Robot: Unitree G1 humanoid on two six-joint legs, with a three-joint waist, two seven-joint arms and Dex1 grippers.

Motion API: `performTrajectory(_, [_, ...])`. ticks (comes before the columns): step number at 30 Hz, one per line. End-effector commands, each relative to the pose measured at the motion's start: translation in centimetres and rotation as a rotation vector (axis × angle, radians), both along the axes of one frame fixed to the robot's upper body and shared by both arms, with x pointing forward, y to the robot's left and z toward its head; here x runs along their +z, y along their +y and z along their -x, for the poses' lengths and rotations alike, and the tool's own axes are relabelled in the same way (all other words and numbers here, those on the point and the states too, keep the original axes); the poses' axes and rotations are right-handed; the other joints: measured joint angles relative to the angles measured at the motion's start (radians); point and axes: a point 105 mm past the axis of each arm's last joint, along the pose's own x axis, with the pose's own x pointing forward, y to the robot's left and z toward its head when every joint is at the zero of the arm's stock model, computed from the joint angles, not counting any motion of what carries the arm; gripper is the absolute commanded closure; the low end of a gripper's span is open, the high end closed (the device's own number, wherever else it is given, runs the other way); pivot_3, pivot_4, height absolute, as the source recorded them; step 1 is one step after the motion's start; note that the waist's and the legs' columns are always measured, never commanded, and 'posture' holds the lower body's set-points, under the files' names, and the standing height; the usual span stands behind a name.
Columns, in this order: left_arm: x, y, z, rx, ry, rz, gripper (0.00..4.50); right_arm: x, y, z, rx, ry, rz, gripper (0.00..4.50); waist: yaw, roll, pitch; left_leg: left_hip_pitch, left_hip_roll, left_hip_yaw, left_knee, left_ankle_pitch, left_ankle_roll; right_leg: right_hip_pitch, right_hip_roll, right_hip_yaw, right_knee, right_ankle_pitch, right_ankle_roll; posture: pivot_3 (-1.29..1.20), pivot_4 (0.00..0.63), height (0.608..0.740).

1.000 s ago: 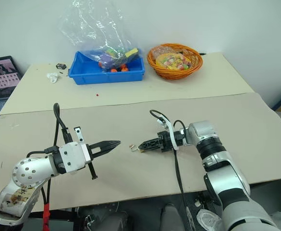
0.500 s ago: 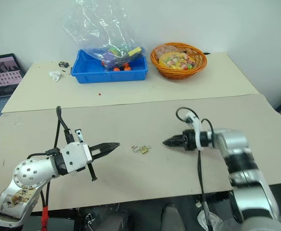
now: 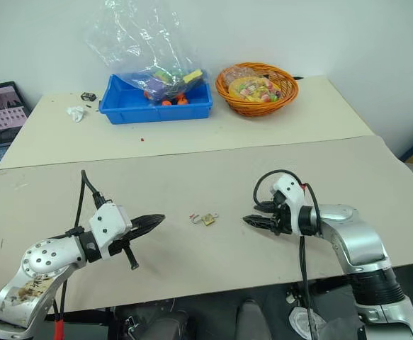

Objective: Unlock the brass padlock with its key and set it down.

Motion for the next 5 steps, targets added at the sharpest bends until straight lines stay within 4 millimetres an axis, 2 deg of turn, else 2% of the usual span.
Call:
performTrajectory(1, [0.80,0.02,-0.32,-0.004,-0.026,0.015,4.50,1.52,0.18,-0.25,0.013,-0.066,-0.003,1.51,0.002,0.000,0.000,0.000,0.000,0.000,0.000,0.000,0.000,0.000,0.000,0.000,-0.001,0.000,0.000,0.00,0.150,0.740])
performTrajectory(5, [0.89,-0.05,-0.46,-0.006,-0.035,0.022,4.50,1.43,0.16,-0.22,0.012,-0.061,-0.004,1.51,0.002,0.000,0.000,-0.001,0.000,0.000,0.000,-0.001,0.001,0.000,0.000,0.000,-0.002,0.000,0.000,0.00,0.150,0.740])
